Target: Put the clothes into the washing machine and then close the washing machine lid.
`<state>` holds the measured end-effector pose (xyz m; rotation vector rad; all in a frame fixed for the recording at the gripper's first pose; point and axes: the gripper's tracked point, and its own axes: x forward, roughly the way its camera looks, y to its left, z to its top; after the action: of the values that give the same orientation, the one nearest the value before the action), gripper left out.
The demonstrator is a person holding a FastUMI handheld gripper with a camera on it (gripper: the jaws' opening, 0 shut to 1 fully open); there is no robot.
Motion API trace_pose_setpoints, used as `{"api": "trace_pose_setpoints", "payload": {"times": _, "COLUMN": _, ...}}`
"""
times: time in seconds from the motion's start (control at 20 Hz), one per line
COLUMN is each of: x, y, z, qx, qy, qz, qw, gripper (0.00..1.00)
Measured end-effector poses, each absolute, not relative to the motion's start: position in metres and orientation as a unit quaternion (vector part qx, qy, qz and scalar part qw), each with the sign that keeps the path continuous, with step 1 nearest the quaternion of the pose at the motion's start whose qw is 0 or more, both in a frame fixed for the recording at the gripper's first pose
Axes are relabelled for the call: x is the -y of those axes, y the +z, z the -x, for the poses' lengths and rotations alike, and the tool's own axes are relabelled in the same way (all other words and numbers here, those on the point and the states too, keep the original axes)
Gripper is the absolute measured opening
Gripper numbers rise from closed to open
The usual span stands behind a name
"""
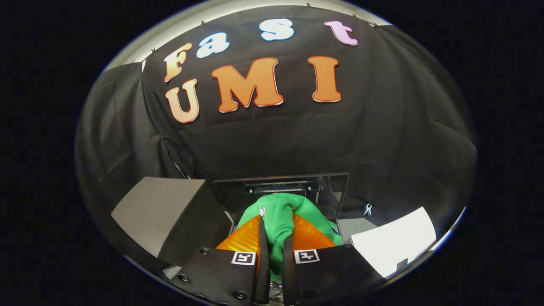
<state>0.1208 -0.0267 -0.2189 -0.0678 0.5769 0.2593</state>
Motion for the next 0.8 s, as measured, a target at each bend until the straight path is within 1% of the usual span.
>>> {"api": "trace_pose_setpoints", "payload": {"times": 0.45, "x": 0.029, "y": -0.354, "z": -0.129, "qx": -0.403, "qy": 0.127, "qz": 0.076, "qw": 0.903, "gripper": 0.2}}
{"api": "trace_pose_setpoints", "payload": {"times": 0.8, "x": 0.022, "y": -0.433, "z": -0.126, "qx": -0.458, "qy": 0.119, "qz": 0.102, "qw": 0.875, "gripper": 0.2}}
